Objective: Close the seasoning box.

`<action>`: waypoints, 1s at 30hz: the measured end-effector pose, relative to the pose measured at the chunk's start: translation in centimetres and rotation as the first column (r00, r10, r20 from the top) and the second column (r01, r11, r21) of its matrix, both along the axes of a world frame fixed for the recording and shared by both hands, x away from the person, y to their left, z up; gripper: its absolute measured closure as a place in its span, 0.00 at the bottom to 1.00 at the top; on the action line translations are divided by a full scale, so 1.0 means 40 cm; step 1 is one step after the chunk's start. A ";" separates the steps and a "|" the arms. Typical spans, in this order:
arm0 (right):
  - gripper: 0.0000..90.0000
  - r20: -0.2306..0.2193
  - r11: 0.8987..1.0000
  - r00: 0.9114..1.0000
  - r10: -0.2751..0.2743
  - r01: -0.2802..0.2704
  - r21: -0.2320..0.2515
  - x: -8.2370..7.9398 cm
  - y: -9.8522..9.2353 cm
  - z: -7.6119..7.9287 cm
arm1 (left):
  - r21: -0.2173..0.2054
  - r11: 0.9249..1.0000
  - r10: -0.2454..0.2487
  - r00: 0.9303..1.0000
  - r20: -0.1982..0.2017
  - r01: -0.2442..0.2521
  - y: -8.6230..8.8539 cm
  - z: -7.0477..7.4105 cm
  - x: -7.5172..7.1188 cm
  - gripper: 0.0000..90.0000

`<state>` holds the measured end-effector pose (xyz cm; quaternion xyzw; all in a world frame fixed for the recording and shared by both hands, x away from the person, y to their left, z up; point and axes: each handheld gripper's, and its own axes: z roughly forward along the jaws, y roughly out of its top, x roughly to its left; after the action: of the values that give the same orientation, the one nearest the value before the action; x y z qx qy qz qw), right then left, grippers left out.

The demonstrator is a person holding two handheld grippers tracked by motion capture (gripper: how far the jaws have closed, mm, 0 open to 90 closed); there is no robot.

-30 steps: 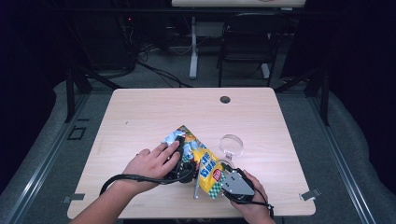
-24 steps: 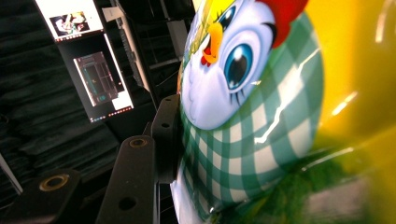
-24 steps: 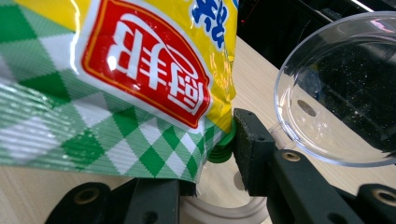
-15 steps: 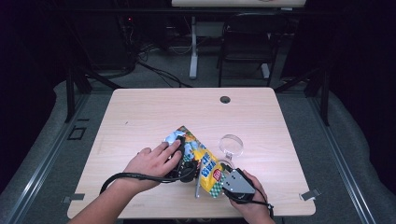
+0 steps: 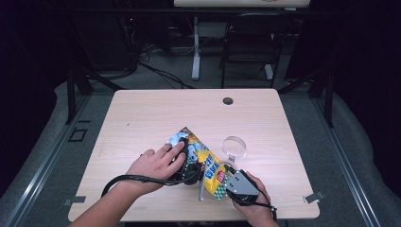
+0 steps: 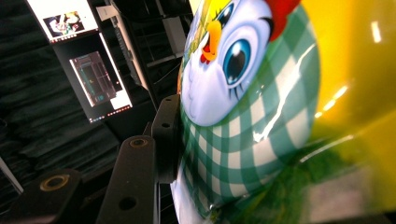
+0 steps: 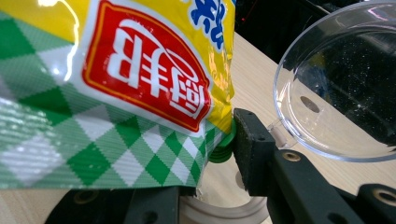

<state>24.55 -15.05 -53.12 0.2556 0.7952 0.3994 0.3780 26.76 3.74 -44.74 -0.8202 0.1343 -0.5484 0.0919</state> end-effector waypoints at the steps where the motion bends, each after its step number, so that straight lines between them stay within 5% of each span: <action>1: 0.79 -0.001 1.000 1.000 -0.001 0.001 0.002 0.001 0.000 0.000 | 0.002 1.000 -0.001 1.000 0.003 0.001 -0.001 0.001 0.000 0.67; 30: 0.79 0.009 1.000 1.000 -0.014 0.014 -0.003 0.005 0.000 -0.002 | 0.034 0.999 -0.016 1.000 0.019 0.015 -0.012 0.011 -0.005 0.67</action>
<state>24.75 -15.04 -53.19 0.2588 0.7923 0.3968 0.3845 26.58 3.26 -44.31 -0.8121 0.1491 -0.5547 0.1029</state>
